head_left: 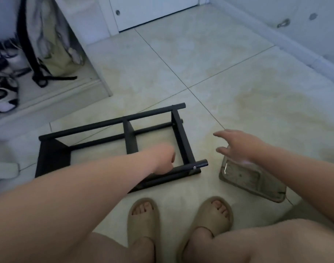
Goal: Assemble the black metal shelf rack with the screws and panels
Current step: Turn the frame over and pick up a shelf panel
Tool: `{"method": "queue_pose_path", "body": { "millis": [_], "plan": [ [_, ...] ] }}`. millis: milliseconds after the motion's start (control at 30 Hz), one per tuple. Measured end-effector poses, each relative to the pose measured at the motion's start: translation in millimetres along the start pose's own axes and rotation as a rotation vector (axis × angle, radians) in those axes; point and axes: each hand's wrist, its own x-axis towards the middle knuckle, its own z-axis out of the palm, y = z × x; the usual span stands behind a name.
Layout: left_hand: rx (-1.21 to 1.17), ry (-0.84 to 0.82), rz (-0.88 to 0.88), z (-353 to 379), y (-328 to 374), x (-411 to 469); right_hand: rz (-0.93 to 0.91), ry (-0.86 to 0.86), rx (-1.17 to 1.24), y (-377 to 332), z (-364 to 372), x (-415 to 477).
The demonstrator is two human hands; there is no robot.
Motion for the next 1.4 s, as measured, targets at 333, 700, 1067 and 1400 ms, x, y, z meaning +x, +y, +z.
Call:
{"method": "queue_pose_path", "body": {
  "millis": [333,700,1067,1400],
  "plan": [
    [0.141,-0.114,0.055,62,-73,11,-0.106,-0.152,-0.041,-62,34,80],
    [0.191,0.054,0.150,87,-59,34,-0.304,-0.166,-0.216,-43,77,70],
    [0.228,0.248,0.024,-5,-65,12,-0.267,0.108,-0.124,-36,18,52],
    [0.080,0.521,0.039,-87,-68,-24,-0.311,0.477,-0.095,-53,-92,29]
  ]
}}
